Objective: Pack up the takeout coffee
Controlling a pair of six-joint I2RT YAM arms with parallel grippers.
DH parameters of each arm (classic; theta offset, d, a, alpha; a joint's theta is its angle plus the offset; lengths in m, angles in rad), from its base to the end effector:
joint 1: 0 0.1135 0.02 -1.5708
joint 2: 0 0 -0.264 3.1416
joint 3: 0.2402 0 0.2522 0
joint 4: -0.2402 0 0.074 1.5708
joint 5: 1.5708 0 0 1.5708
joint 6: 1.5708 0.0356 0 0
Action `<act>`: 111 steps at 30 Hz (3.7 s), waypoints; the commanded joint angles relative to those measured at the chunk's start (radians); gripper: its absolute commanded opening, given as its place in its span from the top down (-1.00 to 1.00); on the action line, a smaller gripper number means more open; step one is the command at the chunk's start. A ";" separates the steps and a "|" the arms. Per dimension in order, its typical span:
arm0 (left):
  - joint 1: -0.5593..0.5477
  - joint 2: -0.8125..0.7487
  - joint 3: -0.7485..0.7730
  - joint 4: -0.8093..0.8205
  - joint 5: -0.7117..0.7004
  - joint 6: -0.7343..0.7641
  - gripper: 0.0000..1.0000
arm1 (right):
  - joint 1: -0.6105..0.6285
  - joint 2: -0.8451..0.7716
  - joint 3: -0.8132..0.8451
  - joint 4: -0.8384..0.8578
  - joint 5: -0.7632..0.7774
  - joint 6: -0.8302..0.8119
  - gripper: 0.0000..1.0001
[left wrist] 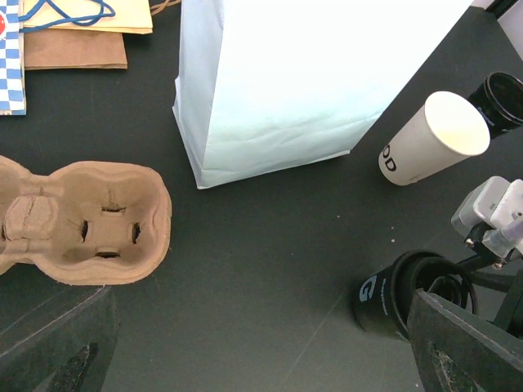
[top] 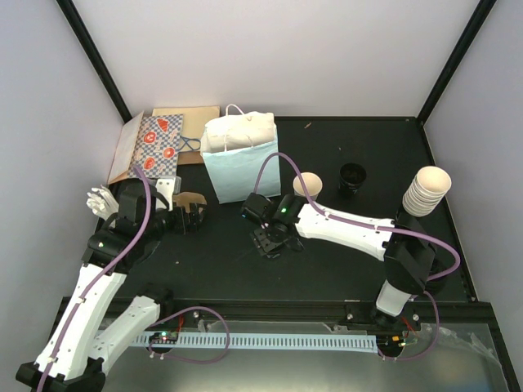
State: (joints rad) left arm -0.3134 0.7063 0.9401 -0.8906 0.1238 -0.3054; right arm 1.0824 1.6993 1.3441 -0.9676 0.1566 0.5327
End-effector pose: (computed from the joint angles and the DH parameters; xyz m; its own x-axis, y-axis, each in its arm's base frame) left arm 0.1224 -0.0443 0.3332 -0.6739 -0.0952 -0.7326 0.2059 0.9282 -0.3100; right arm 0.1603 0.2898 0.2406 -0.8257 -0.4849 -0.2882 -0.5049 0.8631 -0.0056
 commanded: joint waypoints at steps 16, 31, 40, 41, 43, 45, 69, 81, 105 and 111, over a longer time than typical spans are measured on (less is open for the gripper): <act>0.031 0.129 0.123 -0.021 -0.099 0.030 -0.98 | -0.012 -0.127 -0.004 -0.014 0.095 -0.043 -0.49; 0.130 0.582 0.543 0.035 0.088 0.031 -0.97 | -0.074 -0.280 -0.114 -0.011 0.095 -0.072 -0.47; 0.168 0.962 0.964 -0.151 0.101 0.083 -0.78 | -0.090 -0.376 -0.147 -0.036 0.099 -0.066 -0.47; 0.169 0.992 0.990 -0.166 0.096 0.088 -0.75 | -0.091 -0.383 -0.148 -0.043 0.101 -0.066 -0.46; 0.168 1.044 1.037 -0.195 0.088 0.095 -0.70 | -0.094 -0.400 -0.149 -0.054 0.108 -0.065 -0.46; 0.169 1.085 1.074 -0.226 0.083 0.107 -0.64 | -0.099 -0.414 -0.151 -0.063 0.114 -0.065 -0.46; 0.102 1.104 1.093 -0.340 0.093 0.225 0.97 | -0.219 -0.481 -0.016 -0.174 0.173 -0.128 -0.42; 0.056 0.837 0.825 -0.234 0.151 0.186 0.97 | -0.222 -0.522 0.096 -0.274 0.225 -0.133 -0.41; -0.020 0.405 0.386 -0.151 0.301 -0.093 0.96 | -0.223 -0.589 -0.031 -0.274 0.235 -0.112 -0.39; -0.024 0.354 0.359 -0.183 0.301 -0.123 0.54 | -0.223 -0.595 -0.127 -0.210 0.180 -0.111 -0.38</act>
State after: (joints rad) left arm -0.3317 1.1038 1.3109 -1.0626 0.4000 -0.3824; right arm 0.8631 1.1244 1.2610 -1.2430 0.3744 0.4072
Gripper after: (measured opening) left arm 0.139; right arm 0.709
